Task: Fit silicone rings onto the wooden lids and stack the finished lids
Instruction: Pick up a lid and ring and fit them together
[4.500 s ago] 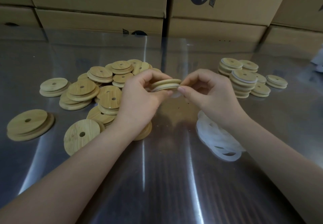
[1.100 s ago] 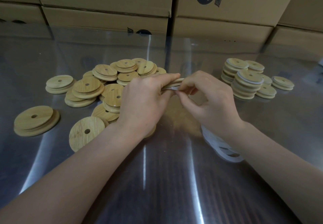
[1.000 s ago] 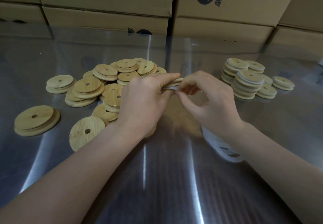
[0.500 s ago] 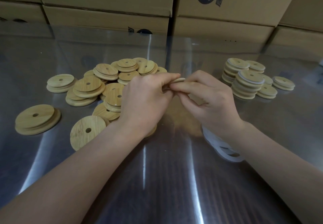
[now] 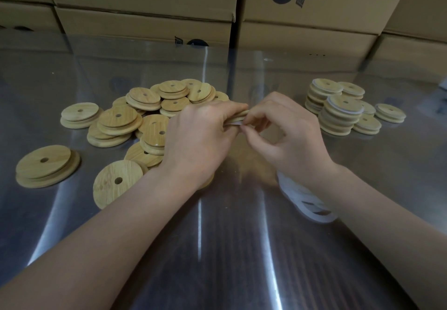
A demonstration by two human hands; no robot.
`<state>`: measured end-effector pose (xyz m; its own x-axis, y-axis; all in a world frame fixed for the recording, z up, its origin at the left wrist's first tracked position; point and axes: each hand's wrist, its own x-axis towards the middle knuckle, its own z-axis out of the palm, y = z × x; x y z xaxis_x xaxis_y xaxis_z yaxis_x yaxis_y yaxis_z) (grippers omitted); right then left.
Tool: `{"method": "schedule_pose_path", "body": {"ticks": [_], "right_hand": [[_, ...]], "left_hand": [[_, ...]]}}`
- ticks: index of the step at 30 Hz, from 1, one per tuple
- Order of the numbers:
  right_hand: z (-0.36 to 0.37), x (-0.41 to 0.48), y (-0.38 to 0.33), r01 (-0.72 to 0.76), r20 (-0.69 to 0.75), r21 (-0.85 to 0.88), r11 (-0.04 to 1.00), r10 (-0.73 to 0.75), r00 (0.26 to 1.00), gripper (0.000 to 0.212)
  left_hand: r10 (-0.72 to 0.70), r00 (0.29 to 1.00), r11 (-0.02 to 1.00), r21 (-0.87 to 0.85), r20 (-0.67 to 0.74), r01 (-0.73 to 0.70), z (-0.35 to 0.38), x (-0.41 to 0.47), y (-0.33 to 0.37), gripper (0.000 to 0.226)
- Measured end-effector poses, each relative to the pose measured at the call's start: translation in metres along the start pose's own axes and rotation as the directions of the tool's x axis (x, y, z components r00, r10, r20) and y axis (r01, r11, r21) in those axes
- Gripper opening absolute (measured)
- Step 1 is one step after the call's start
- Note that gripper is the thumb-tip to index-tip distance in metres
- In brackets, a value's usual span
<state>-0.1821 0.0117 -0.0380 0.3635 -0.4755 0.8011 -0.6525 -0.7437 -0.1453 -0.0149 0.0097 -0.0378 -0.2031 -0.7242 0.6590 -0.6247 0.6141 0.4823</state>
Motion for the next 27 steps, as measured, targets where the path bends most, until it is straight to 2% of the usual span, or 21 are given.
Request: {"method": "schedule_pose_path", "body": {"ticks": [4, 9, 12, 16, 20, 22, 23, 25, 27], "right_hand": [[-0.001, 0.001, -0.001, -0.137, 0.057, 0.149, 0.979, 0.13, 0.99, 0.01], [-0.004, 0.002, 0.0, -0.371, 0.233, 0.358, 0.857, 0.303, 0.924, 0.015], [-0.005, 0.003, 0.001, -0.432, 0.281, 0.403, 0.807, 0.34, 0.898, 0.023], [-0.01, 0.005, 0.007, -0.494, 0.286, 0.408, 0.768, 0.407, 0.868, 0.022], [-0.025, 0.009, 0.025, -0.614, 0.148, 0.26, 0.745, 0.598, 0.788, 0.019], [-0.035, 0.011, 0.036, -0.679, 0.122, 0.092, 0.729, 0.668, 0.734, 0.015], [-0.042, 0.012, 0.043, -0.695, 0.146, -0.045, 0.718, 0.693, 0.706, 0.014], [-0.055, 0.012, 0.054, -0.683, 0.22, -0.336, 0.649, 0.759, 0.613, 0.02], [-0.067, 0.009, 0.064, -0.691, 0.275, -0.499, 0.523, 0.852, 0.446, 0.024]], "left_hand": [[0.039, 0.999, 0.998, 0.051, -0.025, -0.037, 0.0, 0.0, -0.002, 0.03], [0.054, 0.998, 0.995, 0.088, -0.023, -0.052, 0.002, 0.001, -0.004, 0.031], [0.048, 0.997, 0.994, 0.102, -0.066, -0.041, 0.0, 0.002, -0.008, 0.027], [0.019, 0.996, 0.995, 0.103, -0.089, -0.01, -0.002, 0.003, -0.009, 0.028], [-0.056, 0.994, 0.997, 0.046, -0.091, 0.06, -0.002, 0.003, -0.01, 0.029], [-0.088, 0.993, 0.995, 0.031, -0.074, 0.091, -0.003, 0.003, -0.011, 0.028], [-0.102, 0.992, 0.994, 0.023, -0.067, 0.104, -0.004, 0.003, -0.012, 0.027], [-0.126, 0.99, 0.992, 0.007, -0.066, 0.127, -0.004, 0.003, -0.012, 0.024], [-0.15, 0.987, 0.989, -0.005, -0.065, 0.15, -0.005, 0.003, -0.013, 0.022]]}}
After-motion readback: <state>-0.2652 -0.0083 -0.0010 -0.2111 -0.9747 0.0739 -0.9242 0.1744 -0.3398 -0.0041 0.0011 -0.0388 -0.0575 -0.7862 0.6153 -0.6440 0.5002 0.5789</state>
